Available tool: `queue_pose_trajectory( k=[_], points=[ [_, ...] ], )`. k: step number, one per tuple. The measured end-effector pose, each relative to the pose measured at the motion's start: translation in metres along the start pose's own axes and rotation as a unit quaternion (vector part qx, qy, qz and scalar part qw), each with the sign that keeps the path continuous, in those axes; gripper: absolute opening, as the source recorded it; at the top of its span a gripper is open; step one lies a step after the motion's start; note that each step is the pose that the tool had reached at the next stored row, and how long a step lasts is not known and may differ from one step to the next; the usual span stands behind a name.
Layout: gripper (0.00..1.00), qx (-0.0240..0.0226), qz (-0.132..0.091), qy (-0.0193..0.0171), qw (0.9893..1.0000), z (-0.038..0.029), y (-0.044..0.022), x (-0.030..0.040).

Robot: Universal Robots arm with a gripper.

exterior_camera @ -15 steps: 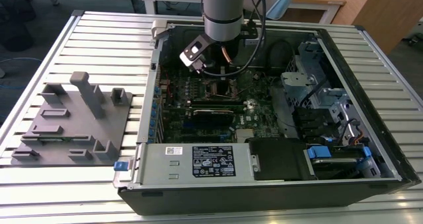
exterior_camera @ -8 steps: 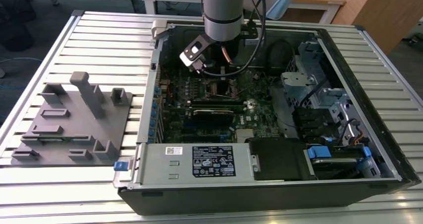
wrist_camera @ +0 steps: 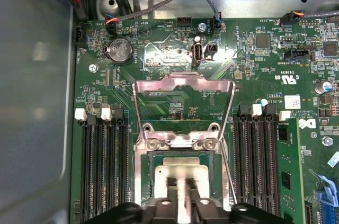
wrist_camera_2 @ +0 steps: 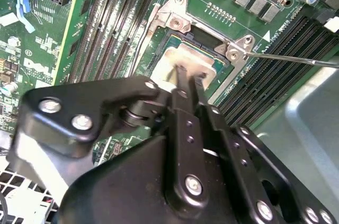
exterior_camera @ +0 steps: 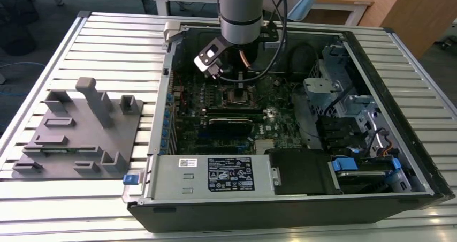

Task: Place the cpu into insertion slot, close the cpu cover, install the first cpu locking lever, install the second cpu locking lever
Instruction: 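Place the cpu into insertion slot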

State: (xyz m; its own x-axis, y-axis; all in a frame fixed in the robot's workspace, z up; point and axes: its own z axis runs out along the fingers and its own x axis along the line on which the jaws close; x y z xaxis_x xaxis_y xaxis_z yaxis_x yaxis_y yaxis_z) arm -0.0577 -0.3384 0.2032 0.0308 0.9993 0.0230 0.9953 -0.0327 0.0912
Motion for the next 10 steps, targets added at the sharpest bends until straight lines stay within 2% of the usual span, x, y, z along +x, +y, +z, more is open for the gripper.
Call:
queue_pose_trajectory(
  k=[2, 8, 9, 10],
  points=[
    [0.11, 0.0, 0.0, 0.0, 1.0, -0.0001, 0.0, 0.0],
    [0.1, 0.0003, 0.0, 0.0, 1.0, -0.0003, 0.0, 0.0],
    [0.1, 0.0036, 0.0, -0.0001, 1.0, -0.0002, 0.0001, 0.0],
    [0.1, 0.0107, 0.0, -0.0005, 0.9999, -0.0001, 0.0002, 0.0]
  ],
)
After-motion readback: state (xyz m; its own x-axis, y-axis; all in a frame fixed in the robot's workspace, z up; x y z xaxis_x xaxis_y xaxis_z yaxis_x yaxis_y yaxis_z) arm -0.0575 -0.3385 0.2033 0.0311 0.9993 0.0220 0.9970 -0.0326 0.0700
